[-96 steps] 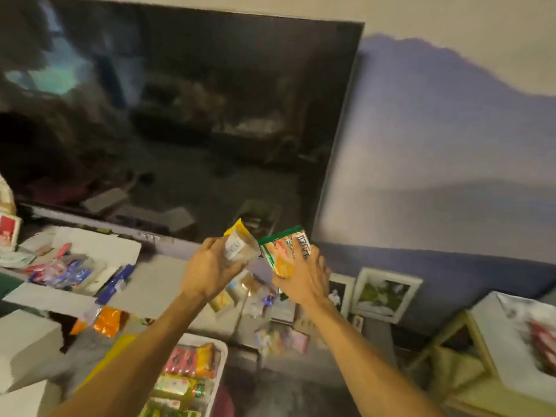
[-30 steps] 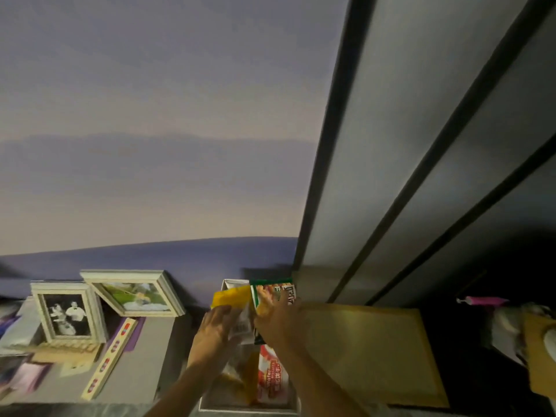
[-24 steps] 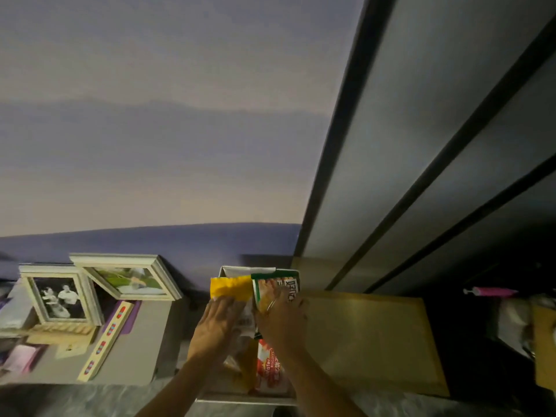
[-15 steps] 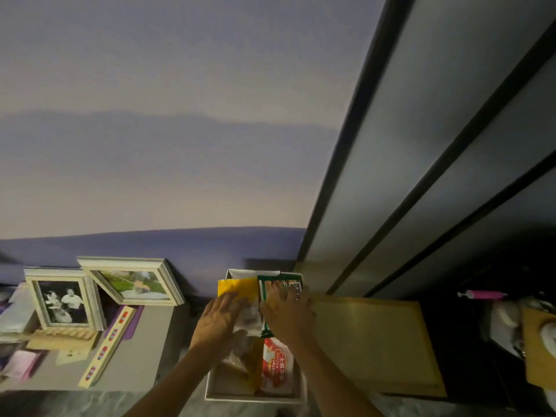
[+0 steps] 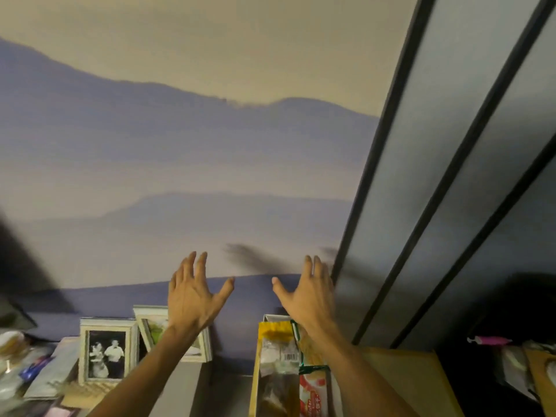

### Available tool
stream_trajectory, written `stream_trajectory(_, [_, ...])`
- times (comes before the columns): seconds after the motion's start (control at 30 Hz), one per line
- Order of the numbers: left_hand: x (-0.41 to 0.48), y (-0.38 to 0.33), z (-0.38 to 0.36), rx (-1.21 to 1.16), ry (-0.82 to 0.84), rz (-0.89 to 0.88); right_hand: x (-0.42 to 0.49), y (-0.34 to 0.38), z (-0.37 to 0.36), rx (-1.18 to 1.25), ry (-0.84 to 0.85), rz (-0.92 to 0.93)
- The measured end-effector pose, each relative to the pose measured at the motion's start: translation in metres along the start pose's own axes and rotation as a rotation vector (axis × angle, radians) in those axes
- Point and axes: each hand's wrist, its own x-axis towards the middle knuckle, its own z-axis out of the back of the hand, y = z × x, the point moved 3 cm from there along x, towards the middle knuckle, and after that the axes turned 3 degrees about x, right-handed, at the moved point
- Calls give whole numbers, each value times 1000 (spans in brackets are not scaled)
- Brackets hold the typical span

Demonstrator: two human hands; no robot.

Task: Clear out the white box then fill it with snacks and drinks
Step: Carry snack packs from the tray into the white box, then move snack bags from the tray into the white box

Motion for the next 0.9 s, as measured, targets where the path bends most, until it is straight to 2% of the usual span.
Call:
stream_trajectory(0.2, [-42, 74, 97, 117, -115, 160, -23, 114, 0, 56, 9, 233])
stream_trajectory(0.47, [-173, 159, 211, 205, -300, 505, -113, 249, -21, 127, 198, 626])
stream_trajectory(0.7, [-310, 216, 275, 272, -408, 753, -228, 333, -56, 178, 343, 900])
stream_trajectory(0.9, [-399, 300, 310, 328, -468, 953, -312, 418, -101, 172, 428, 1066])
